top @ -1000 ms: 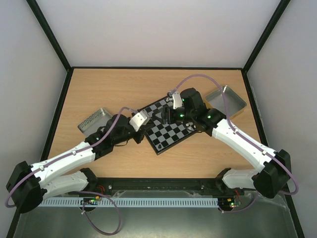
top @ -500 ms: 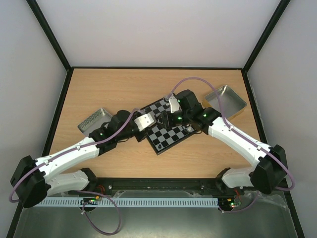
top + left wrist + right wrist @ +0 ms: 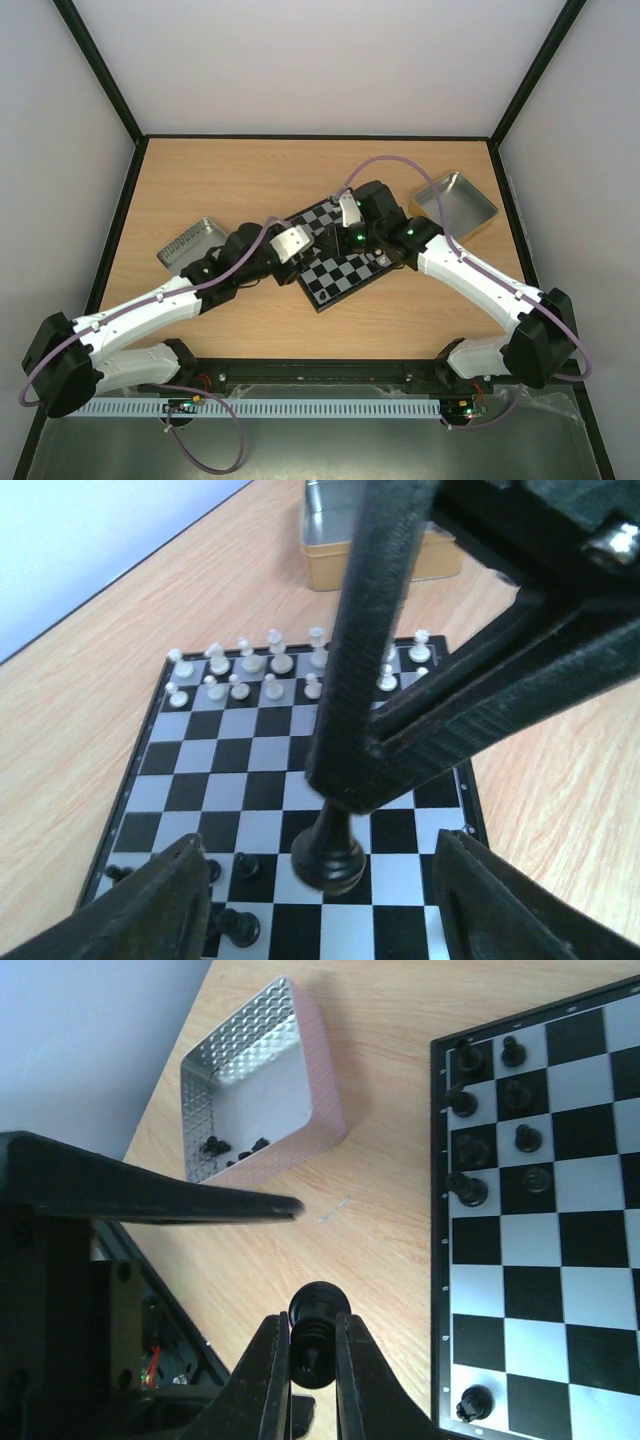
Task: Set up the chess pieces on the board
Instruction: Place the chess piece on the chessboard.
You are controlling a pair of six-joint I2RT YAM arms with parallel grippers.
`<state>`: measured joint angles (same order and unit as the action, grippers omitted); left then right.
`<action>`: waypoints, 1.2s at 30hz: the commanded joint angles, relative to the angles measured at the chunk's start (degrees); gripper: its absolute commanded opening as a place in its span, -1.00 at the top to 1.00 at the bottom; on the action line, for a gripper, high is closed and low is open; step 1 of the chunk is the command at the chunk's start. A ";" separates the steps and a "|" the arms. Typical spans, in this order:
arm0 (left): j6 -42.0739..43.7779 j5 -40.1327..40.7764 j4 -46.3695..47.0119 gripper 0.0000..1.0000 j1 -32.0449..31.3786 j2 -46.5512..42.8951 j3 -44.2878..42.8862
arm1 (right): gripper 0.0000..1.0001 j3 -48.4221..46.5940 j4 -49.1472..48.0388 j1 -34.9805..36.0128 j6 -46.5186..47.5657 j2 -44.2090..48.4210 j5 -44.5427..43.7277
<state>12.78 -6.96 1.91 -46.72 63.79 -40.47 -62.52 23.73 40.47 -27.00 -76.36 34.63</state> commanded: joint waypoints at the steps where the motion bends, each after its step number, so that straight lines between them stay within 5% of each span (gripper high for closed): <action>1: -10.49 11.88 0.12 -0.48 -0.11 -2.28 -2.87 | 0.92 -0.83 -2.02 -0.06 -0.55 -0.61 -7.21; 6: -22.23 20.68 -5.01 -0.98 5.61 -8.34 -5.82 | 0.92 0.90 -4.15 0.04 -0.03 -3.17 -18.25; 19: -30.56 12.63 -12.35 -0.98 27.21 -17.07 -5.59 | 0.92 -3.06 -4.40 9.67 -0.88 -15.97 -35.94; 36: -31.41 9.42 -10.22 -0.98 29.21 -16.20 -1.82 | 0.90 -7.92 -1.67 14.33 -0.29 -25.95 -39.01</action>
<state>-18.28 3.03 -8.97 -17.91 47.33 -43.18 -68.12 20.21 53.78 -27.44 -101.06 -2.35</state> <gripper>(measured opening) 0.992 0.073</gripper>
